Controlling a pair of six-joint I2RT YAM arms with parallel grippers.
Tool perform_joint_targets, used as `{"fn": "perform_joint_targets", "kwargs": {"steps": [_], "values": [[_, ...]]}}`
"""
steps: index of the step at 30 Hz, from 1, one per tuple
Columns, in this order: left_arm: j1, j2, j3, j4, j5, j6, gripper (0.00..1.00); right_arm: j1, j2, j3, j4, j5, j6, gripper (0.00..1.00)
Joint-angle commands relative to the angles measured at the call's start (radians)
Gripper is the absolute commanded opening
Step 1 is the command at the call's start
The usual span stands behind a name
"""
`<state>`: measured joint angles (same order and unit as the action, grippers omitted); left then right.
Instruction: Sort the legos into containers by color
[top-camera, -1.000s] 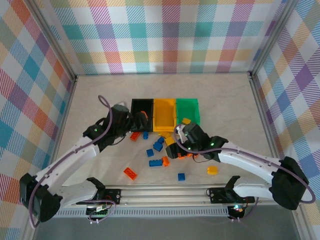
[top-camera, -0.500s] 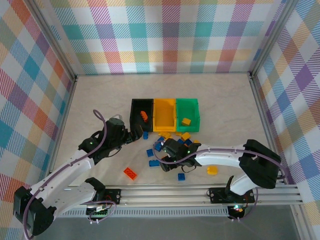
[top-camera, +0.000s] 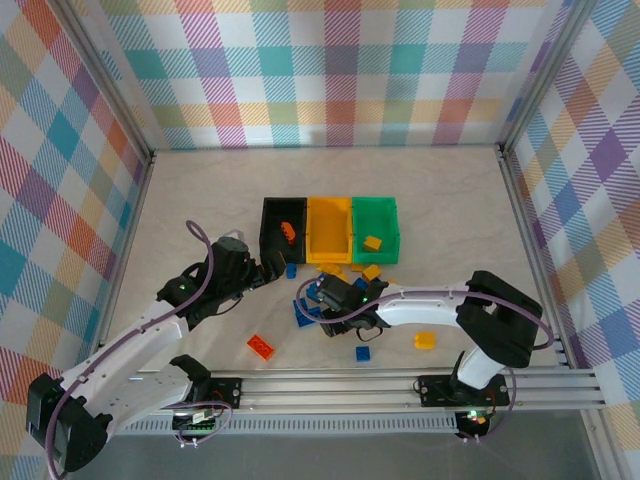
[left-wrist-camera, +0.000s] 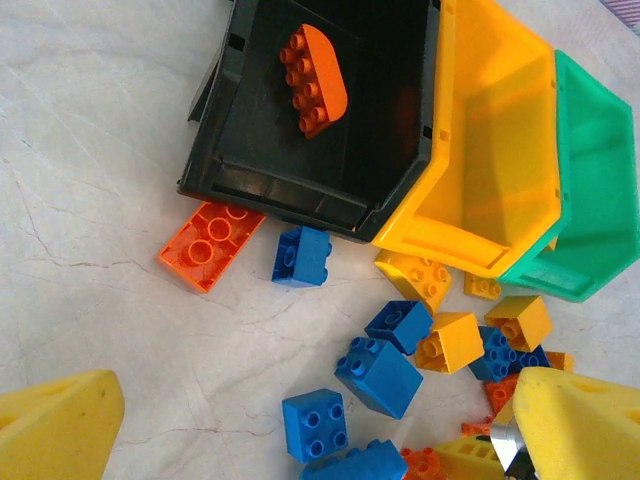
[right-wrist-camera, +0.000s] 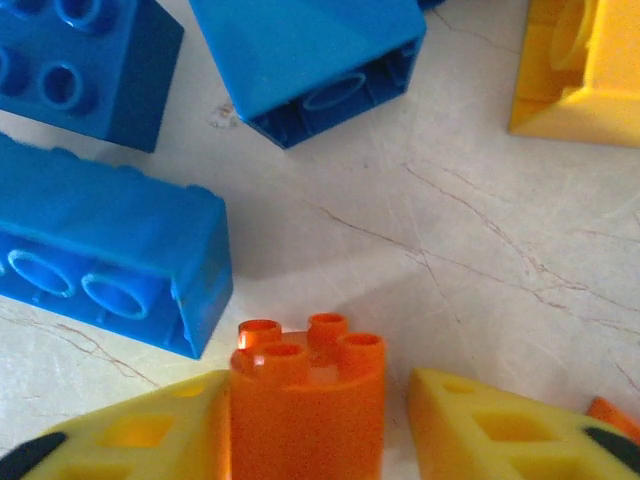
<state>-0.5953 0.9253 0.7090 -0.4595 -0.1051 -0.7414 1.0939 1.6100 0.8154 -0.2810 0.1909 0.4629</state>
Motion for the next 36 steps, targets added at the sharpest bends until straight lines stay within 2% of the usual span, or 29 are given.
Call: {"fn": "perform_joint_targets", "kwargs": {"steps": [1, 4, 7, 12, 16, 19, 22, 29, 36], "values": [[-0.009, -0.013, -0.006, 0.015, -0.011, -0.006, 1.0, 0.006, -0.002, 0.011, -0.012, 0.016, 0.01, 0.42], [-0.009, -0.013, 0.001, 0.01, -0.014, -0.004, 1.0, 0.005, -0.051, -0.005, 0.01, 0.019, -0.002, 0.34], [-0.009, -0.014, 0.008, 0.002, -0.023, -0.003, 1.0, 0.0, -0.131, 0.004, -0.009, 0.053, -0.027, 0.3], [-0.008, -0.02, 0.007, -0.004, -0.032, -0.001, 1.0, -0.068, -0.254, 0.052, -0.062, 0.043, -0.078, 0.3], [-0.008, -0.019, 0.005, -0.002, -0.022, 0.0, 1.0, -0.085, -0.259, 0.067, -0.063, -0.006, -0.083, 0.29], [-0.007, -0.024, 0.01, -0.017, -0.04, 0.005, 1.0, -0.086, -0.19, 0.119, -0.046, -0.037, -0.105, 0.27], [-0.006, -0.048, 0.009, -0.02, -0.051, -0.003, 1.0, -0.089, -0.104, 0.244, -0.045, -0.035, -0.158, 0.27], [-0.003, -0.143, -0.016, -0.086, -0.098, -0.018, 1.0, -0.185, 0.174, 0.577, -0.049, -0.118, -0.188, 0.28], [0.007, -0.257, -0.025, -0.178, -0.147, -0.025, 1.0, -0.247, 0.431, 0.852, -0.087, -0.186, -0.156, 0.32]]}}
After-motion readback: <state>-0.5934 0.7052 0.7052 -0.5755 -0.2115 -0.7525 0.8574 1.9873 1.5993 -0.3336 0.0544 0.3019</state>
